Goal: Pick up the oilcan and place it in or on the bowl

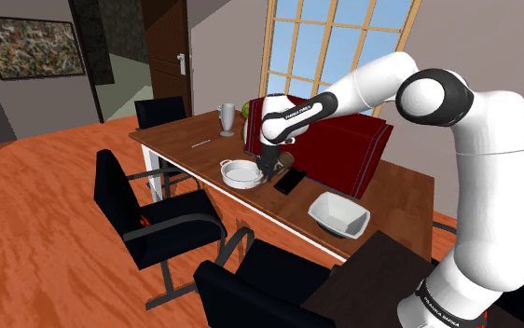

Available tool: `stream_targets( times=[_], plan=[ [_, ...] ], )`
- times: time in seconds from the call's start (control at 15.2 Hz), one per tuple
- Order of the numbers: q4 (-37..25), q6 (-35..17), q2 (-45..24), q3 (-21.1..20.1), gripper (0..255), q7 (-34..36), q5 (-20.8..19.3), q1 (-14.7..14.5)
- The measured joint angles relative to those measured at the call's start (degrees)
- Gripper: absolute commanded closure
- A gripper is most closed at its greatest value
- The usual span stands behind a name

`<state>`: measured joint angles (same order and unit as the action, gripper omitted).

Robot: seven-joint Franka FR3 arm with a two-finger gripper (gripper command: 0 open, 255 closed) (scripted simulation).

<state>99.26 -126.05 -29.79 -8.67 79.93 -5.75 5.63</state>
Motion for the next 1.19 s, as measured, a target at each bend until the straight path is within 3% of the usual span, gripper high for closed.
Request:
stream_targets(
  times=[0.26,1.19],
  plan=[
    [1.14,0.96,2.12,-0.11,255,-0.51,0.34,0.46],
    [35.1,-10.61,24.95,2.26,255,-11.82,3.83,8.58]
  ],
)
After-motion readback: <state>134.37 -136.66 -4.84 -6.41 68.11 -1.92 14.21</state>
